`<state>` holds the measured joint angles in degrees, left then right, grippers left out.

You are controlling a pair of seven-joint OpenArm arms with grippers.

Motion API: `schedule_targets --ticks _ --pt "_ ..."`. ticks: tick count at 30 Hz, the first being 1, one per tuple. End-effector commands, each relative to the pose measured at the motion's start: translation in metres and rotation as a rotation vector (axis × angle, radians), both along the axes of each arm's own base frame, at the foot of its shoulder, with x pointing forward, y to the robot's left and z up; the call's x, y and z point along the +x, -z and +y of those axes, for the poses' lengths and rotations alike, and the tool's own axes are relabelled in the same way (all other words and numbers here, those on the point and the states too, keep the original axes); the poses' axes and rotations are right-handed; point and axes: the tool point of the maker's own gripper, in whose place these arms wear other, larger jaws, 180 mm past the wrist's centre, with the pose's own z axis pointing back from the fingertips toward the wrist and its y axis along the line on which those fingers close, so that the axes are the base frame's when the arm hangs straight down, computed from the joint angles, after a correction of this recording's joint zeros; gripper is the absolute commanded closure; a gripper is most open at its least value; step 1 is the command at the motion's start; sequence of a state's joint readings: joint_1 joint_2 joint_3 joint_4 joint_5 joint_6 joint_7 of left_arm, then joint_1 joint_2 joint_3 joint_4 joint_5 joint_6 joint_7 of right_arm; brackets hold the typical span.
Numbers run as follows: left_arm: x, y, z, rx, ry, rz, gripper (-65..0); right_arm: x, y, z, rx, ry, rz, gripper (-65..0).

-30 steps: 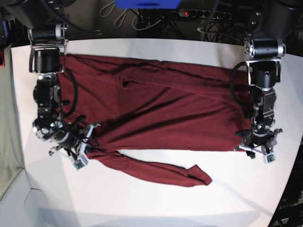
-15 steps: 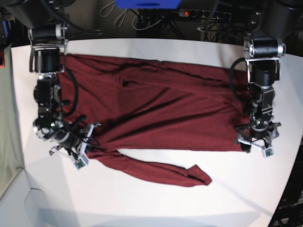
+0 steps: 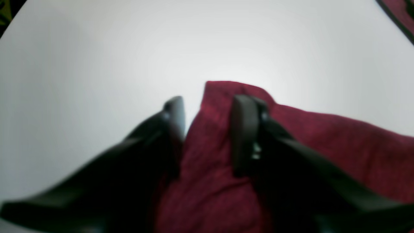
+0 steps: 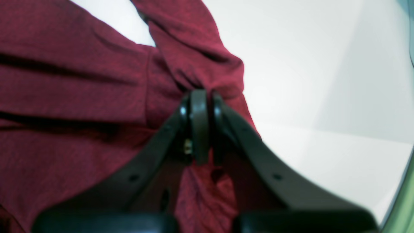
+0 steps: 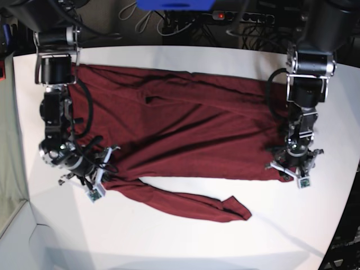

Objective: Layout the t-shirt on the table in an organized manner, then fold the t-shirt properly
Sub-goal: 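Grasp the strip edge with the left gripper opposite the right gripper, then lift and fold the strip edge with both grippers over onto itself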

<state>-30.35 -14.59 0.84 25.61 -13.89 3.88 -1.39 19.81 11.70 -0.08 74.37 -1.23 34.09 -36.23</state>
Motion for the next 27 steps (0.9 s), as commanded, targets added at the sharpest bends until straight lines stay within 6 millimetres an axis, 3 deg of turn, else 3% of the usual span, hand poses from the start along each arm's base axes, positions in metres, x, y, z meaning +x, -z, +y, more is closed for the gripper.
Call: schedule_targets --ticks 1,5,11,13,19,27 --pt "0.002 0.000 -0.001 -0.005 0.005 0.027 -18.0 0.012 -0.022 -0.001 0.009 -0.002 -0.066 0.0" --pt "0.001 0.001 0.000 -0.014 -0.003 0.028 -0.3 0.007 -0.015 -0.001 0.009 -0.002 -0.050 0.0" --pt "0.005 -0.006 0.001 -0.019 -0.005 0.006 -0.1 0.006 -0.015 -0.001 0.009 -0.002 -0.049 0.0" --pt "0.015 -0.026 0.003 -0.028 -0.016 -0.059 -0.2 0.007 -0.021 -0.001 0.008 -0.002 -0.070 0.0" --pt "0.013 -0.067 0.015 -0.049 -0.057 -0.207 -0.2 -0.005 -0.041 0.006 -0.009 -0.028 -0.140 0.0" --pt "0.008 -0.083 0.013 -0.037 -0.041 -0.260 -0.2 -0.024 -0.045 0.011 -0.019 -0.046 -0.164 0.0"
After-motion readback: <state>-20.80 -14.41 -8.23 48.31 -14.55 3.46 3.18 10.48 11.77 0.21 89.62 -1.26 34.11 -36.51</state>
